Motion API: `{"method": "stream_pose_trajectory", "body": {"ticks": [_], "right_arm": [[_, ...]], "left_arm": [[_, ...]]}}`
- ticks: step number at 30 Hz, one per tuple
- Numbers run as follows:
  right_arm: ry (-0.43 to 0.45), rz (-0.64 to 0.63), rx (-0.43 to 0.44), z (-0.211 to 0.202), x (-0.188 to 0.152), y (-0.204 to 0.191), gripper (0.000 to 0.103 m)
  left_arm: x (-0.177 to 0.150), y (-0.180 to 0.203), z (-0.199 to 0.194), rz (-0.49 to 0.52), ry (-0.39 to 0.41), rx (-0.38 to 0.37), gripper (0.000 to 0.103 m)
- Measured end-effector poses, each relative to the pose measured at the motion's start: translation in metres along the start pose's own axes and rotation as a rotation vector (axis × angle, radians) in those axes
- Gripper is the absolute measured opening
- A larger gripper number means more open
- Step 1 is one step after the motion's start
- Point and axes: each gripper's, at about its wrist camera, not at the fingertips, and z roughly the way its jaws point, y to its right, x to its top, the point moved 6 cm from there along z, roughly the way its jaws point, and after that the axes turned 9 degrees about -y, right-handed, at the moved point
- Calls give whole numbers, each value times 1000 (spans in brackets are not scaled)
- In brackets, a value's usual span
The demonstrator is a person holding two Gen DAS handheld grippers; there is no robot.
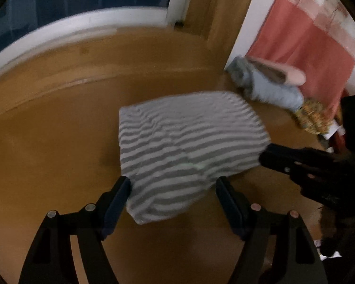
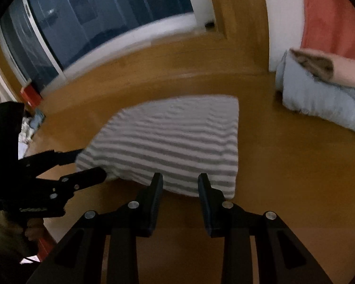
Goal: Fold clothes
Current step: 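Open both grippers and release the folded striped bundle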
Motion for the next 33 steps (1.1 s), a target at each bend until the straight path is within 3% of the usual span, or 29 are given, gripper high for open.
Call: {"method": "stream_pose_trajectory", "body": {"ticks": [4, 8, 11, 17, 22, 26, 29, 33], "right_arm": [[10, 5, -9, 4, 7, -2, 31], [-38, 27, -13, 23, 2, 7, 31], [-41, 22, -10, 26, -1, 7, 31], [-68, 24, -44, 20, -6, 4, 31], [-96, 41, -63, 4, -14, -1, 33], [-113, 45, -114, -10, -22, -8, 50], [-107, 43, -147, -20, -27, -12, 60], [-102, 58, -177, -28, -33, -12, 63]], "left_arm": [[17, 1, 0, 1, 49, 8, 72], [11, -17, 34, -7, -18, 47, 76], [7, -20, 42, -35, -19, 21, 76], [-2, -10, 35, -8, -41, 61, 73], [-12, 3, 10, -65, -69, 61, 74], [-18, 8, -2, -152, -83, 32, 74], [-21, 14, -5, -144, -80, 81, 74], [-31, 21, -3, -130, -118, 90, 74]]}}
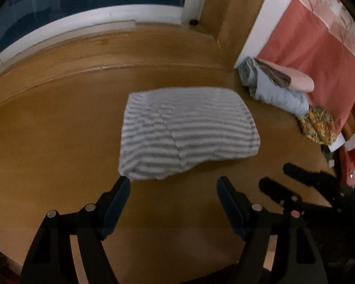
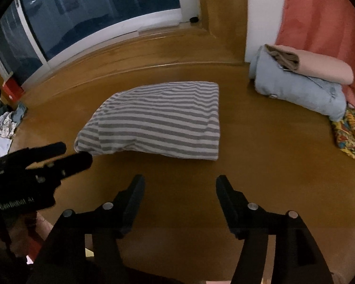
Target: Fold clothes
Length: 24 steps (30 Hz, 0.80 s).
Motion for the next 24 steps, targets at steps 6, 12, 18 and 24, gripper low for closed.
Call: {"method": "stream_pose_trajectory", "body": {"ticks": [6, 12, 18, 24], "right_arm": [[-31, 38, -16, -4, -4, 8, 66], [-67, 53, -24, -1, -7, 10, 70], [-87, 51, -26, 1, -12, 8, 70], [-97, 42, -31, 3, -12, 6, 71]], "left_arm": [[-12, 4, 0, 5, -40, 5, 74], [-19, -1, 3, -16, -73, 3, 75], [-21, -2, 5, -25, -87, 3, 75], [-22, -6, 6, -33, -88, 20, 75]]}}
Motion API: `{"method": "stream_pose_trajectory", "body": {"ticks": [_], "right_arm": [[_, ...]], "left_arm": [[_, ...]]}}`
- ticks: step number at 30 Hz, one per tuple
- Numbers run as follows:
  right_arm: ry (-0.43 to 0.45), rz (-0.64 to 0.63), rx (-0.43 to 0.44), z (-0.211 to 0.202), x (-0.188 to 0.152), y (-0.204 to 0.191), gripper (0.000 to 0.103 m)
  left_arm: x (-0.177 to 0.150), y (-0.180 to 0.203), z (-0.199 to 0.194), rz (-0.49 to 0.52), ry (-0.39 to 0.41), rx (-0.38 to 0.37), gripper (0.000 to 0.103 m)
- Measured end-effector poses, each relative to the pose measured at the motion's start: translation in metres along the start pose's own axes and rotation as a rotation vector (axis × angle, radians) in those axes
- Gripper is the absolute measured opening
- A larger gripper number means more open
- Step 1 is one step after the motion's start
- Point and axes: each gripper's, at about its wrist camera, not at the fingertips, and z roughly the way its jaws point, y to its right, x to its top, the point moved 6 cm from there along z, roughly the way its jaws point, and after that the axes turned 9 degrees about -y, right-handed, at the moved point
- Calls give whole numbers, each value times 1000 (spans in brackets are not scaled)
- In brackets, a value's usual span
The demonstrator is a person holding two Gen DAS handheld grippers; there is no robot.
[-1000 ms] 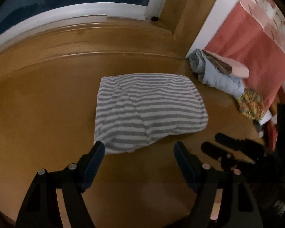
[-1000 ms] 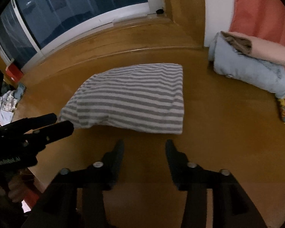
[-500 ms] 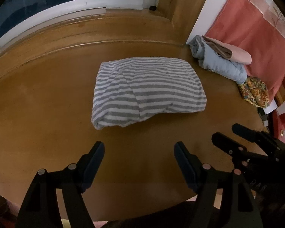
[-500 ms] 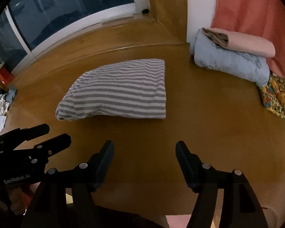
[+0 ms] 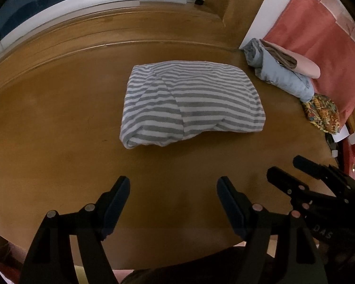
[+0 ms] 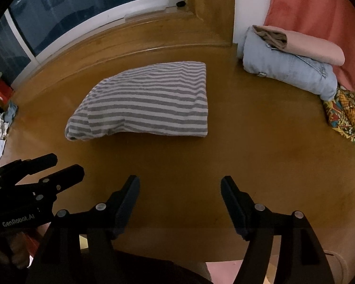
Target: Fold clothes
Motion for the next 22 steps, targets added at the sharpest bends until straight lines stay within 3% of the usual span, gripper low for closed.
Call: {"method": "stream_pose_trajectory", "body": {"ticks": [8, 22], "right_arm": [[-6, -9, -7, 2, 1, -1, 71], [-16, -13, -12, 6, 4, -4, 71]], "left_arm": [[0, -4, 2, 4, -11, 45, 75], [3, -1, 3, 22, -10, 30, 78]]}}
